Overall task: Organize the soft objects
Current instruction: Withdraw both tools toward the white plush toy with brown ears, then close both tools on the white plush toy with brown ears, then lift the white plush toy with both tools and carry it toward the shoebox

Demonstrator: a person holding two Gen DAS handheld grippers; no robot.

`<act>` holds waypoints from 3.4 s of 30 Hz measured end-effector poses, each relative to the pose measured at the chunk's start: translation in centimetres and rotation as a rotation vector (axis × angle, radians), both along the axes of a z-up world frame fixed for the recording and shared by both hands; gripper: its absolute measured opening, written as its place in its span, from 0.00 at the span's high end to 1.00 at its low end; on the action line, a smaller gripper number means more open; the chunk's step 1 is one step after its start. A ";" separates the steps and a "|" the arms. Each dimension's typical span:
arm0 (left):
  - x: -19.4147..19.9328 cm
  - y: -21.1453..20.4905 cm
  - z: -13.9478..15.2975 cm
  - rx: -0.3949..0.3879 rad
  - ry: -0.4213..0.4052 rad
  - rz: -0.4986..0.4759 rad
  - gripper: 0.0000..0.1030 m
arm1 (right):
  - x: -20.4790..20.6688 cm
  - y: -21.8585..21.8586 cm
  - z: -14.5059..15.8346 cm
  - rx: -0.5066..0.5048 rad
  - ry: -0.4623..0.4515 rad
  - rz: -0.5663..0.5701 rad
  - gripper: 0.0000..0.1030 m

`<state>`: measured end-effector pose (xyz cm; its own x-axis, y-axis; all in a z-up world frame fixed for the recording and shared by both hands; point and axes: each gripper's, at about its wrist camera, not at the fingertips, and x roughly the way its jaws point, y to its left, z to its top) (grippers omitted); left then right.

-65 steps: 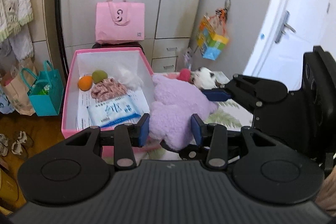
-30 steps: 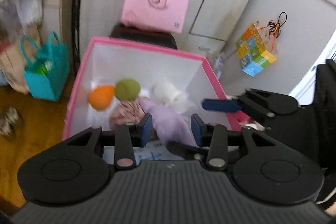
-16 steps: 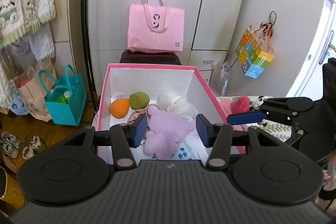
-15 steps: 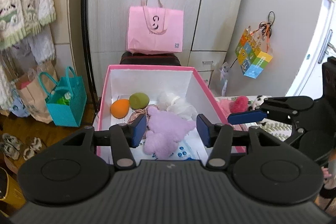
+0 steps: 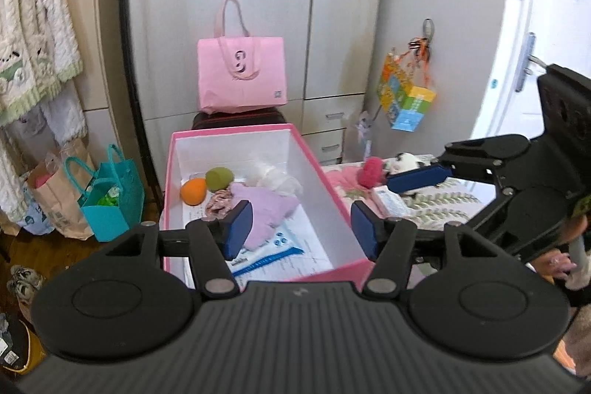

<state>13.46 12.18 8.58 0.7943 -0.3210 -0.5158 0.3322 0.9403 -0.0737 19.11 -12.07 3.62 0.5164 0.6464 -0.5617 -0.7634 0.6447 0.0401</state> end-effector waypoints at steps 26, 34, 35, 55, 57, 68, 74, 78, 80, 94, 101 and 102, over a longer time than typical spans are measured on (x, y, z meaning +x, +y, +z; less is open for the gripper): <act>-4.2 -9.8 -3.1 0.098 0.092 -0.256 0.41 | -7.2 -15.2 -3.3 0.076 0.006 -0.204 0.19; -2.0 -14.2 -4.6 0.080 0.097 -0.326 0.41 | -5.8 -18.3 -4.7 0.095 -0.029 -0.251 0.19; -1.7 -14.6 -4.8 0.074 0.099 -0.326 0.41 | -5.5 -18.5 -5.0 0.092 -0.036 -0.253 0.19; 10.0 -22.5 -10.6 -0.029 0.120 -0.234 0.36 | 4.5 -20.7 -12.3 -0.034 -0.122 -0.324 0.19; 11.4 -23.1 -10.9 -0.041 0.114 -0.218 0.36 | 5.7 -20.3 -12.6 -0.052 -0.139 -0.305 0.20; 18.0 -25.5 -13.7 -0.135 0.101 -0.129 0.37 | 12.9 -19.1 -14.3 -0.013 -0.122 -0.284 0.19; 19.8 -25.8 -15.4 -0.155 0.124 -0.088 0.38 | 15.5 -20.2 -14.7 0.092 -0.027 -0.236 0.19; 20.8 -25.9 -16.3 -0.176 0.176 -0.100 0.38 | 16.8 -20.4 -15.6 0.114 0.036 -0.230 0.19; 21.1 -26.1 -16.4 -0.168 0.192 -0.102 0.38 | 17.0 -20.1 -16.2 0.089 0.045 -0.227 0.19; 20.2 -26.2 -16.1 -0.176 0.213 -0.139 0.39 | 13.6 -19.7 -15.4 0.055 -0.039 -0.297 0.32; 17.9 -26.8 -14.9 -0.164 0.189 -0.167 0.39 | 11.2 -19.6 -14.0 0.049 -0.053 -0.353 0.32; 17.5 -26.8 -14.7 -0.163 0.188 -0.171 0.39 | 10.8 -19.5 -13.8 0.047 -0.056 -0.360 0.32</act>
<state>30.95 -14.67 -6.16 0.6173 -0.5326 -0.5790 0.4510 0.8426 -0.2942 29.88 -31.60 -10.22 0.7446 0.4417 -0.5004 -0.4895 0.8711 0.0405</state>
